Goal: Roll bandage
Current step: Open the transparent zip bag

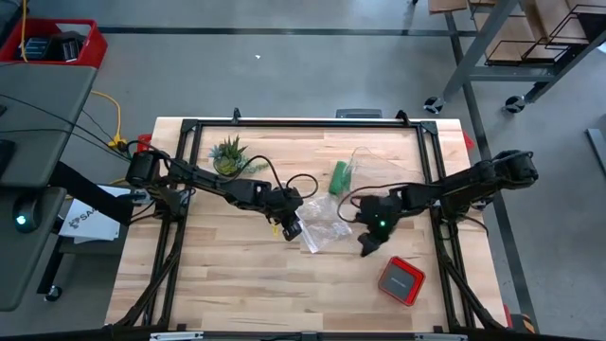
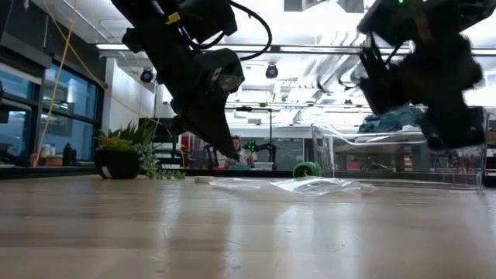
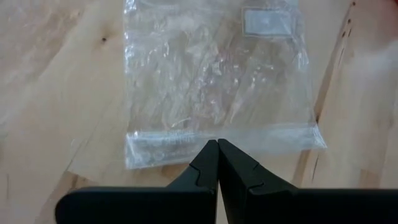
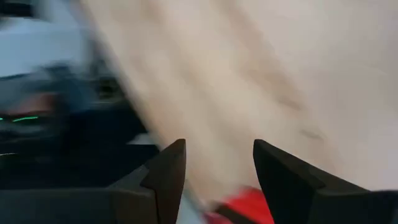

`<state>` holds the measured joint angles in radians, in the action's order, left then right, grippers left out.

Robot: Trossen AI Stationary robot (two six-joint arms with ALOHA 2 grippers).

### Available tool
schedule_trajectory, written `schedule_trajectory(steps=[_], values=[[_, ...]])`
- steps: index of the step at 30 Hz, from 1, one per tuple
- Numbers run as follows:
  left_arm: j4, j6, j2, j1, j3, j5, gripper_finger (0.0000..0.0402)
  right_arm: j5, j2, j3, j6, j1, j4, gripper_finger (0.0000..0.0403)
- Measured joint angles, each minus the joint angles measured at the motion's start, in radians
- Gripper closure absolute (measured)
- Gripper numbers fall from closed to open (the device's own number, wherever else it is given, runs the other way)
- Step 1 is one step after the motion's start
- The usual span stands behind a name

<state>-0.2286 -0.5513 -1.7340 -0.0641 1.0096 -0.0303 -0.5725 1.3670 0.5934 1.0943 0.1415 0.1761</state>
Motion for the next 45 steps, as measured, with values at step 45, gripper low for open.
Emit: schedule_trajectory(steps=[45], values=[[0.005, -0.061, -0.056, -0.073, 0.000, -0.054, 0.0401, 0.325, 0.130, 0.061, 0.005, -0.242, -0.097, 0.0222]])
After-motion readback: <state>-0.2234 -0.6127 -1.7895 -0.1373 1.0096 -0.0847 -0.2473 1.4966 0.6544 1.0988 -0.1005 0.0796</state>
